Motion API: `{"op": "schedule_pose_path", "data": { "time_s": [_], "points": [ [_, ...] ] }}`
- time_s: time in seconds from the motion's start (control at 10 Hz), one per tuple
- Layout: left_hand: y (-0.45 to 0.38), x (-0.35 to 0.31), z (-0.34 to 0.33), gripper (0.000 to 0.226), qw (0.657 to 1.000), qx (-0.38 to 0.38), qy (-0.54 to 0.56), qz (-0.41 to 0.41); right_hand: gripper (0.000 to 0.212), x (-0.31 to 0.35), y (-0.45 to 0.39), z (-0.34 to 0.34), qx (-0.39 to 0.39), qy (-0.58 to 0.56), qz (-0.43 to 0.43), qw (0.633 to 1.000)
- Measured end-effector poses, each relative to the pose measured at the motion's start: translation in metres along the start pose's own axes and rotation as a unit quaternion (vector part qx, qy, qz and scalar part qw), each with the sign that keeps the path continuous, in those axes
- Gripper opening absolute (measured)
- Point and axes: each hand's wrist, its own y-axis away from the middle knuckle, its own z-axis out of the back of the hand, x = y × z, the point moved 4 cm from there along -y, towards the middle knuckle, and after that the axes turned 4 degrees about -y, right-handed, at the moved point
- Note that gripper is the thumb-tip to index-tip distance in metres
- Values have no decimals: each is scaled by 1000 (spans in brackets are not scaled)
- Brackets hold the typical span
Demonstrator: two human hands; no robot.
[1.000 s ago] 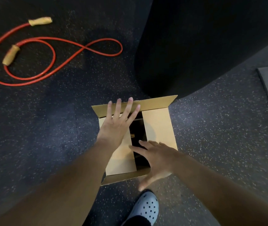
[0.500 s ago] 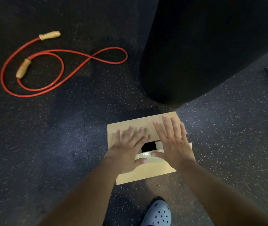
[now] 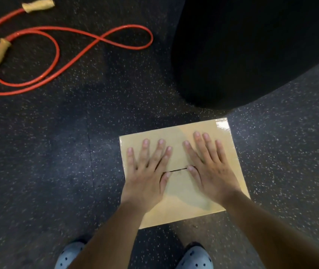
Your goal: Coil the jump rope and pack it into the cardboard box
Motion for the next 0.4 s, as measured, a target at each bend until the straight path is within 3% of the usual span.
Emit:
{"op": "schedule_pose_path", "data": {
  "time_s": [0.3, 0.4],
  "points": [
    [0, 1, 6, 64, 1000, 25, 12, 7, 63, 6, 5, 12, 33, -1, 16, 999],
    [6, -6, 28, 65, 999, 34, 36, 7, 63, 11, 12, 31, 21, -46, -35, 998]
  ]
}}
